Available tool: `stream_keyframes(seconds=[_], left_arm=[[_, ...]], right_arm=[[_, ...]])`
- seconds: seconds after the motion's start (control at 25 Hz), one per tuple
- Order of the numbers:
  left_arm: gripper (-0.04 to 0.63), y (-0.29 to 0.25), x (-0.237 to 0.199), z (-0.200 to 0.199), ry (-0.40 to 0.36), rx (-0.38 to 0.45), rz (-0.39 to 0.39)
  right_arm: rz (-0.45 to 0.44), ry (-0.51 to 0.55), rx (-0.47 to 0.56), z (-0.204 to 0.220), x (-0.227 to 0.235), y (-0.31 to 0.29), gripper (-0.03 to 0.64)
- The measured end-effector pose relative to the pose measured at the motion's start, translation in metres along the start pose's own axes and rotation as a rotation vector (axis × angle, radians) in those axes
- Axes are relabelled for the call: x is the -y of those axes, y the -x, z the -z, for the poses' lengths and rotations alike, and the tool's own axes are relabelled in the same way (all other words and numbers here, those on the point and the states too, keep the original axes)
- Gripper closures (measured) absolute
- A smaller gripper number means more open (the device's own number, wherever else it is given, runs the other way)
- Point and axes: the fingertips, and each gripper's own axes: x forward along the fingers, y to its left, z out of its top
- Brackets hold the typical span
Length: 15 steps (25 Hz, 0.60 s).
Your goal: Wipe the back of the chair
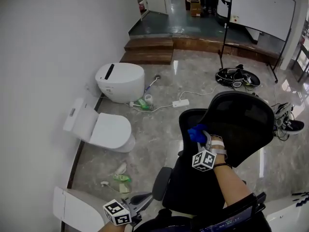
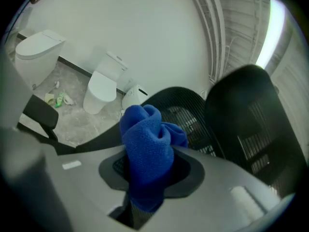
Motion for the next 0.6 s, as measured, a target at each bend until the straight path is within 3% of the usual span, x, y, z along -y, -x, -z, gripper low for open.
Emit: stream_keyframes(seconds=[0.16, 0.48, 0.6], left_arm=[[0.592, -0.039, 0.025, 0.002, -0.031, -0.039, 0.067], [0.592, -0.129, 0.094, 0.011, -0.083, -0.116, 0.227], [0.592, -0.151, 0.112, 0.014, -0.08, -0.134, 0.258]], right_arm=[[0.052, -0.05, -0.109, 0.086, 0.029, 0.036, 0.495], [0.186, -0.167, -0.394, 0.3, 0.095, 0.149, 0.495], [0.209, -0.174, -0.477, 0.354, 0.108, 0.181, 0.495]])
